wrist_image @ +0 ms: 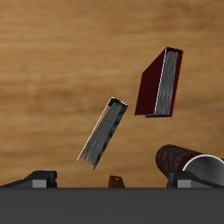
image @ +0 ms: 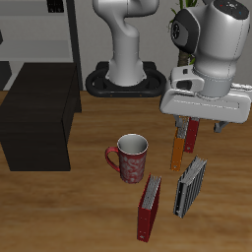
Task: Place the striped book upright on top of the shelf
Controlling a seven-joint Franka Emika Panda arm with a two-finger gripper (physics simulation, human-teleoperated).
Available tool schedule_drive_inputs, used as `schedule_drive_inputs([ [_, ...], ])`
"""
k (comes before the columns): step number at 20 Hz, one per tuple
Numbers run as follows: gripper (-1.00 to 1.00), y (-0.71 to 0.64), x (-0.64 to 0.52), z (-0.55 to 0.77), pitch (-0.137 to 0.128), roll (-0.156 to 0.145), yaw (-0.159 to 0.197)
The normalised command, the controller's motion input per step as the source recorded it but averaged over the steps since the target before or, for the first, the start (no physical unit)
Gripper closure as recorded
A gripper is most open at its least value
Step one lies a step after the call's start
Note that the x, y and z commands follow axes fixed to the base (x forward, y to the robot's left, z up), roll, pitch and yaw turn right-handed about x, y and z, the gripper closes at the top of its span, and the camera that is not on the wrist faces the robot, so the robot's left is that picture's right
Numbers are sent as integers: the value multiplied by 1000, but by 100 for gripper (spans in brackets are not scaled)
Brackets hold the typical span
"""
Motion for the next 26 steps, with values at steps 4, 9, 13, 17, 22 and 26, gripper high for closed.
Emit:
schedule_drive_inputs([
  [4, -100, 118, 145, -225, 4, 74, -48],
  [9, -100, -62, 156, -333, -4, 40, -75],
  [13, -100, -32, 85, -352, 8, 56, -44],
  [17, -100, -28, 33, -261, 12, 26, -34],
  [22, -100, -99, 22, -317, 14, -5, -28],
  [26, -100, -4, 20, -375, 28, -8, 17],
])
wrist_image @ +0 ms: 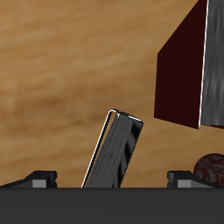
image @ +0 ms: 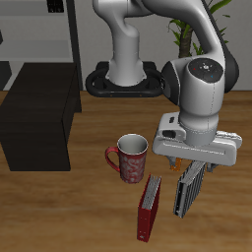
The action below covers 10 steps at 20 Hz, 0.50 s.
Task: Place the striped book upright on top of the shelf
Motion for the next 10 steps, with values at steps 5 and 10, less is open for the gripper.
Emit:
schedule_drive_inputs([
  [5, -100, 46, 13, -338, 33, 25, 5],
  [10, 100, -22, 26, -169, 23, 15, -2],
])
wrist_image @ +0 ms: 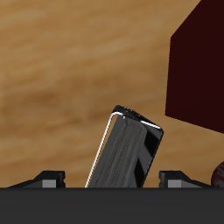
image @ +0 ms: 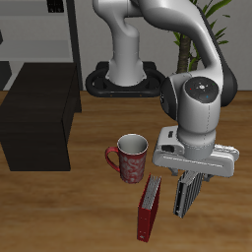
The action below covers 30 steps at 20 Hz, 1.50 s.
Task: Place the striped book upright on top of the shelf
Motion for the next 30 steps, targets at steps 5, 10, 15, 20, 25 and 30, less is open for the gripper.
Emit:
schedule_drive_inputs([
  [5, 100, 38, -52, 90, -12, 29, -3],
  [10, 100, -54, -135, 361, -62, 42, 22],
  [15, 100, -196, -176, 542, -63, 15, 25],
  [20, 100, -136, -267, 658, -64, 29, 16],
  [25, 100, -139, -402, 722, -69, 28, 47],
  [30, 100, -186, -550, 713, -25, 61, 25],
])
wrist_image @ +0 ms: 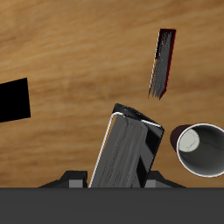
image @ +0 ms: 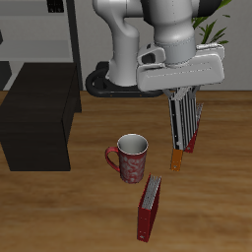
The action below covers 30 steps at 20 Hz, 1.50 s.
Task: Place the striped book upright on top of the shelf
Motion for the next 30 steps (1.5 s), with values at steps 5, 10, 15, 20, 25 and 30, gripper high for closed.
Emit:
schedule_drive_inputs([
  [5, 100, -345, -566, 525, 1, 74, 42],
  [10, 100, -383, -519, 470, -22, 82, 54],
  [15, 100, -434, -435, 290, -13, 91, 99],
  [20, 100, -794, -184, 128, -32, -116, 10],
  [25, 100, -796, -195, 5, -2, -158, 38],
  [30, 100, -787, -287, 91, -65, -263, 27],
])
